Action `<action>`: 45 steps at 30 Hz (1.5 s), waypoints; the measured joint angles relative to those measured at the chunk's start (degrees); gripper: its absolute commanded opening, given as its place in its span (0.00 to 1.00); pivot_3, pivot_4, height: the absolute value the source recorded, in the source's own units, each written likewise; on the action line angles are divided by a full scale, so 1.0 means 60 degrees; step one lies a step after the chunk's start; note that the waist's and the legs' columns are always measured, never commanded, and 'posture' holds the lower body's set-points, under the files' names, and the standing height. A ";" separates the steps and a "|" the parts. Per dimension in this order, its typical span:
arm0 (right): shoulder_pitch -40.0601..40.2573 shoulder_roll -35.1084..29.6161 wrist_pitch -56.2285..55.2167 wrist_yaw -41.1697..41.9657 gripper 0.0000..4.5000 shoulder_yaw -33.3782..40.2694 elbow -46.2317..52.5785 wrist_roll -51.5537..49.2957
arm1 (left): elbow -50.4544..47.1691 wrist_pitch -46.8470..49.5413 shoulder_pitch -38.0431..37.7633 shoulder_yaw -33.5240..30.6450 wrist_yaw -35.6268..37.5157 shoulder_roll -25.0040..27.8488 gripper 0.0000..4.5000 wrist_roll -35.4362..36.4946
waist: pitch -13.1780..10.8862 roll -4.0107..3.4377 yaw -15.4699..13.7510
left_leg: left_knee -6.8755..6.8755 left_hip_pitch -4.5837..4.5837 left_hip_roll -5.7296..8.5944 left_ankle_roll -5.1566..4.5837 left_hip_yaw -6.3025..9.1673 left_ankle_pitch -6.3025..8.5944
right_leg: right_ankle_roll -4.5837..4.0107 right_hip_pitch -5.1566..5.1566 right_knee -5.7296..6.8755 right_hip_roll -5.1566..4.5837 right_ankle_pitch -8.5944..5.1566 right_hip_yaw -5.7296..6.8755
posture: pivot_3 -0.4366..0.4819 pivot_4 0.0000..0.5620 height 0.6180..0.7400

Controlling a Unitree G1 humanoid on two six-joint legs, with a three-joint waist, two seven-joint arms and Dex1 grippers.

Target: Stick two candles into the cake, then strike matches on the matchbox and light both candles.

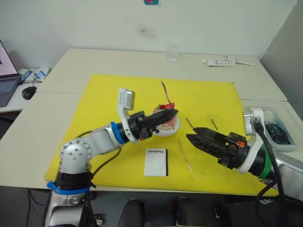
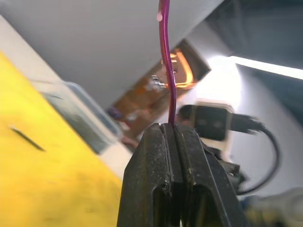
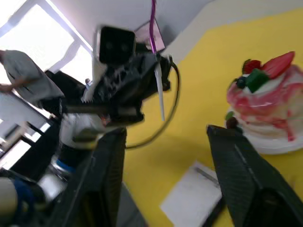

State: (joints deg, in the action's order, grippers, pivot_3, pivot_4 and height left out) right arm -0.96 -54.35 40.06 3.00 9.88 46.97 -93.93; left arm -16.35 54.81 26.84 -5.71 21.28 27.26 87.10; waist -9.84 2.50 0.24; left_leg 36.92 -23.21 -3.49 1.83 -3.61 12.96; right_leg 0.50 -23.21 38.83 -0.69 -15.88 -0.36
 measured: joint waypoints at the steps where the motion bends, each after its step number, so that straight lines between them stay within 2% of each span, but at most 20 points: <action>1: -0.0084 -0.0201 0.0090 0.0257 0.94 0.0005 0.0013 0.0543 | -0.0003 -0.0159 0.0093 -0.0157 0.0148 0.0255 0.00 -0.0411 | 0.0000 0.0000 0.0001 | -0.0001 0.0001 -0.0002 0.0000 -0.0001 0.0000 | -0.0001 -0.0001 -0.0004 0.0005 0.0000 -0.0001 | 0.48 0.27 1.00; 2: -0.0272 -0.0346 0.0143 0.0536 0.99 -0.0041 0.0025 0.1244 | 0.0016 -0.0431 0.0166 -0.0267 0.0339 0.0530 0.00 -0.0986 | 0.0000 0.0000 0.0004 | -0.0003 0.0001 -0.0001 0.0000 -0.0002 0.0000 | -0.0002 -0.0002 -0.0006 0.0008 -0.0001 -0.0002 | 0.48 0.27 1.00; 8: -0.1949 -0.0615 0.0185 0.1654 0.99 -0.1130 0.0031 0.4355 | 0.0469 -0.2142 0.0351 -0.0055 0.1546 0.1236 0.00 -0.4370 | -0.0002 -0.0003 -0.0020 | -0.0006 -0.0030 -0.0009 0.0001 -0.0001 0.0000 | -0.0003 -0.0020 -0.0029 0.0011 -0.0001 0.0013 | 0.48 0.27 1.00; 13: -0.3098 -0.0112 0.0345 0.1994 0.99 -0.1800 -0.0175 0.5522 | 0.1594 -0.3507 0.0610 0.0443 0.2525 0.1015 0.00 -0.6437 | -0.0001 -0.0003 -0.0023 | 0.0003 -0.0099 -0.0016 0.0000 0.0002 0.0000 | -0.0001 -0.0063 -0.0045 0.0002 0.0001 0.0027 | 0.48 0.27 1.00; 19: -0.3457 0.0515 0.0648 0.2188 0.99 -0.2096 -0.0401 0.6317 | 0.3018 -0.4694 0.0949 0.0915 0.3573 0.0540 0.00 -0.8106 | -0.0001 -0.0002 -0.0026 | 0.0004 -0.0129 -0.0015 0.0000 0.0019 0.0000 | -0.0002 -0.0072 -0.0054 -0.0006 0.0002 0.0055 | 0.48 0.27 1.00; 27: -0.3211 0.1043 0.0897 0.2220 0.99 -0.2176 -0.0354 0.6973 | 0.3557 -0.5085 0.1090 0.0958 0.4109 -0.0193 0.00 -0.8806 | -0.0001 -0.0002 -0.0021 | 0.0005 -0.0130 -0.0017 0.0000 0.0043 0.0000 | 0.0001 -0.0070 -0.0037 -0.0007 0.0000 0.0086 | 0.48 0.27 1.00; 32: -0.3012 0.1199 0.1100 0.2217 0.99 -0.2159 -0.0158 0.7147 | 0.3540 -0.5087 0.1088 0.1090 0.4471 -0.0259 0.00 -0.9103 | -0.0001 -0.0003 -0.0020 | 0.0009 -0.0127 -0.0017 0.0001 0.0054 -0.0001 | 0.0006 -0.0068 -0.0020 -0.0007 -0.0003 0.0102 | 0.48 0.27 1.00; 45: -0.2969 0.1406 0.1537 0.2199 0.99 -0.1851 0.0219 0.7137 | 0.3549 -0.5306 0.1019 0.1088 0.4532 -0.0583 0.00 -0.9680 | -0.0001 -0.0002 -0.0020 | 0.0015 -0.0122 -0.0015 0.0000 0.0068 -0.0002 | 0.0005 -0.0061 -0.0004 -0.0006 -0.0002 0.0119 | 0.48 0.27 1.00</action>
State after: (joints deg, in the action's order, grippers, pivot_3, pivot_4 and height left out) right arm -18.77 -45.92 49.28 16.20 -1.23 48.28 -51.11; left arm 4.95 22.97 32.95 0.82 48.47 23.76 29.02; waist -9.85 2.49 0.13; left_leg 37.01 -23.95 -3.58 1.83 -3.20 12.95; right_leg 0.53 -23.57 38.81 -0.73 -15.90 0.35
